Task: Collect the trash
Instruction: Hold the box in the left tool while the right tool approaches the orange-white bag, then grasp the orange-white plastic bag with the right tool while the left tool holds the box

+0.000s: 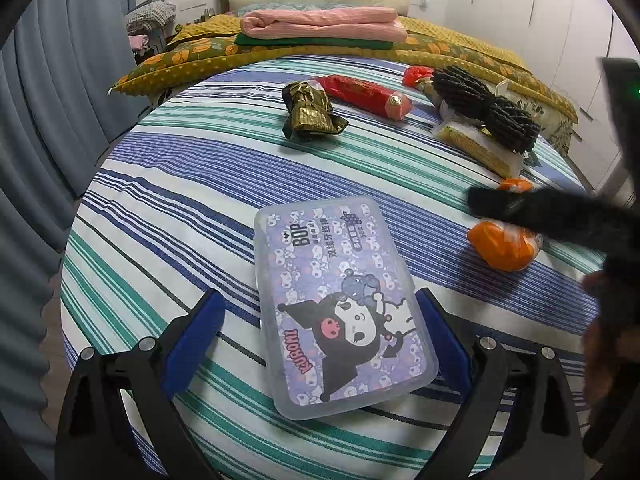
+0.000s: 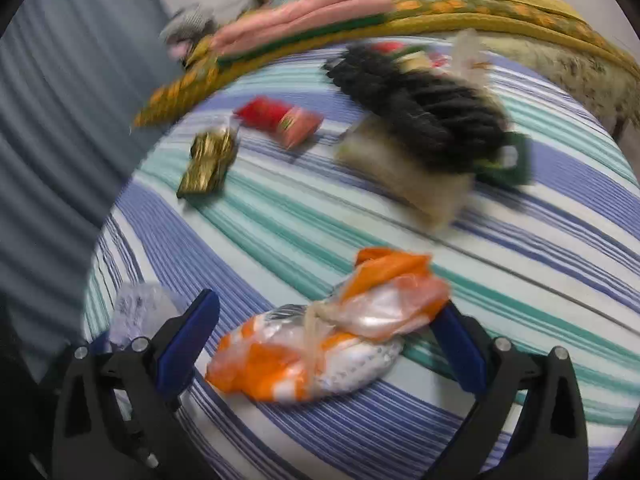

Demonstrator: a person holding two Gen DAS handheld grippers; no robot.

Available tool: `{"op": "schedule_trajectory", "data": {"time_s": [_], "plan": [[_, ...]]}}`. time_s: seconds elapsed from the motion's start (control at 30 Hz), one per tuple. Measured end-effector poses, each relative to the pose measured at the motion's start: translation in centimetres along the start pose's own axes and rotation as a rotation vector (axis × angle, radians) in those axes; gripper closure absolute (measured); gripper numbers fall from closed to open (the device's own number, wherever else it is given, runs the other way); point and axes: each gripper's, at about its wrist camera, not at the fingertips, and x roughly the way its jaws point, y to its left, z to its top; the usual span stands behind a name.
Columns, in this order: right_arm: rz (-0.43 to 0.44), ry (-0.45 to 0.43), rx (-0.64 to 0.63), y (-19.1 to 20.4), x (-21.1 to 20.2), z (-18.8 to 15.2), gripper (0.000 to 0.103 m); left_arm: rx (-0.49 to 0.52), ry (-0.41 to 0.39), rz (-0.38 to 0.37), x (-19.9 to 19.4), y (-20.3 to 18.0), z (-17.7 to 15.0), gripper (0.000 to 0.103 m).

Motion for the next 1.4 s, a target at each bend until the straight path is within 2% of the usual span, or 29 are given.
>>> {"op": "schedule_trajectory", "data": {"time_s": [0.13, 0.2, 0.4, 0.57, 0.67, 0.83, 0.93, 1.0, 1.13, 1.2, 1.37, 1.4], "plan": [[-0.017, 0.007, -0.121, -0.2, -0.1, -1.2, 0.005, -0.001, -0.001, -0.002, 0.0, 0.0, 0.0, 0.009], [-0.019, 0.021, -0.144, -1.5, -1.1, -2.0, 0.005, -0.001, -0.001, -0.003, 0.0, 0.0, 0.0, 0.009], [-0.083, 0.038, -0.135, -6.8, -3.7, -4.0, 0.005, -0.005, -0.003, -0.010, -0.1, 0.1, 0.0, 0.008], [-0.042, 0.021, -0.101, -8.8, -5.1, -4.6, 0.005, 0.000, 0.000, -0.004, -0.1, 0.0, -0.1, 0.008], [0.004, 0.003, -0.133, -8.4, -5.6, -4.5, 0.005, 0.003, 0.004, -0.014, 0.0, 0.1, 0.0, 0.007], [0.057, -0.005, -0.288, -6.6, -6.1, -3.5, 0.005, -0.002, 0.004, -0.050, -0.3, 0.5, -0.1, 0.006], [0.055, 0.032, -0.369, -5.2, -5.0, -2.5, 0.005, 0.024, 0.017, -0.027, -0.2, 0.0, -0.2, 0.006], [0.080, 0.039, -0.376, -4.7, -4.4, -1.8, 0.005, 0.034, 0.025, -0.019, -0.3, -0.2, -0.3, 0.006], [0.115, 0.076, -0.412, -3.3, -3.2, -0.6, 0.005, 0.013, 0.050, -0.035, -0.6, 0.1, 0.0, 0.006], [0.132, 0.124, -0.474, -2.2, -2.4, -0.1, 0.005, 0.009, 0.053, -0.041, -0.7, 0.3, 0.5, 0.006], [0.111, 0.178, -0.553, -0.5, -1.1, 0.7, 0.007, 0.017, 0.083, -0.024, 0.3, 0.2, 1.5, 0.009], [0.109, 0.186, -0.556, -0.4, -0.9, 0.9, 0.012, 0.020, 0.087, -0.020, 0.4, 0.2, 1.6, 0.010]]}}
